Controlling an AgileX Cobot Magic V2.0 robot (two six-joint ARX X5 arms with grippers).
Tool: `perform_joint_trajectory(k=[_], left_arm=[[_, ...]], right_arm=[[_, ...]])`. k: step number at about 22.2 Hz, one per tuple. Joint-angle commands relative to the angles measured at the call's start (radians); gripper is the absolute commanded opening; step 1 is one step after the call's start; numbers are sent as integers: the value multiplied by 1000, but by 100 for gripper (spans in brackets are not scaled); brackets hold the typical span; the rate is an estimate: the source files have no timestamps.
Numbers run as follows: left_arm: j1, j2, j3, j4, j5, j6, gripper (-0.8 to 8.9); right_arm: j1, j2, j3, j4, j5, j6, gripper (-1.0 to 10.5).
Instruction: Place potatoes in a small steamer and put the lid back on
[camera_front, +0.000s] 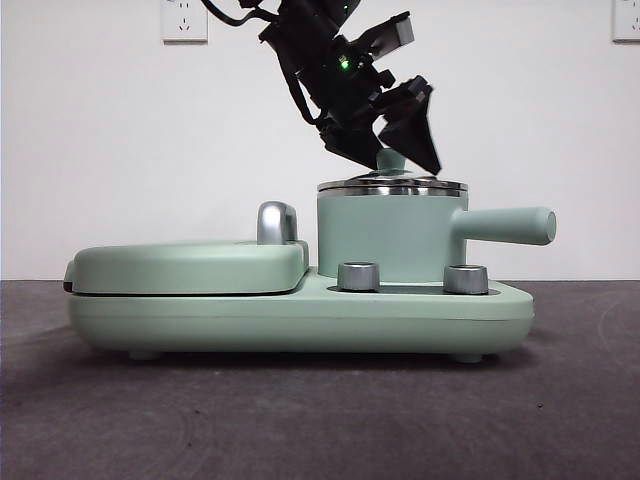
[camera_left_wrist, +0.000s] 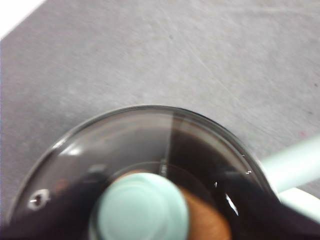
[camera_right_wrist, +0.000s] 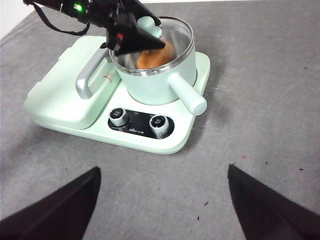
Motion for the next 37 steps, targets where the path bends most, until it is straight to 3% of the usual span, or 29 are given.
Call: perform_joint_trajectory(k=[1,5,9,14,16,18,21,25,27,28,29,30,33,37], left_arm=[[-9,14,43,-8,3,-35,530],[-8,-79,48,-42,3,-71,530],[-1,-231,48,-243,3,-129,524],[3,-439,47,-528,4,-181,518],[3,-539,30,-621,4,-186,455],[3,-663,-52,-631,41,-220,399],[3,-828,-228,-597,193,-235,399],[3,-1004,-456,-592,212,-286,373],[3,-1080,-557,-576,212,-299,234],[3,-1120,-607,-553,212,-299,86],[3,-1159,-656,-519,209,-300,3],[3,-1189,-694,-484,204,-307,16],[3,-1263,-803,-390,143,-359,13],[3,-1292,-877,-460,89,-437,27]], right_arm=[[6,2,4,10,0,12,402],[6,2,4,9,0,14,402],[6,2,4,9,-11,14,402],[6,3,4,10,-165,9,402],[6,3,4,10,-216,6,402],[6,3,4,10,-238,-1,402],[6,3,4,10,-237,-1,402],[6,3,4,10,-237,-1,402],[6,3,4,10,-238,-1,360],[6,3,4,10,-238,-8,235],[6,3,4,9,-240,-24,84],[6,3,4,10,-239,-37,-11],[6,7,4,14,-220,-68,21],[5,10,4,18,-213,-68,21]])
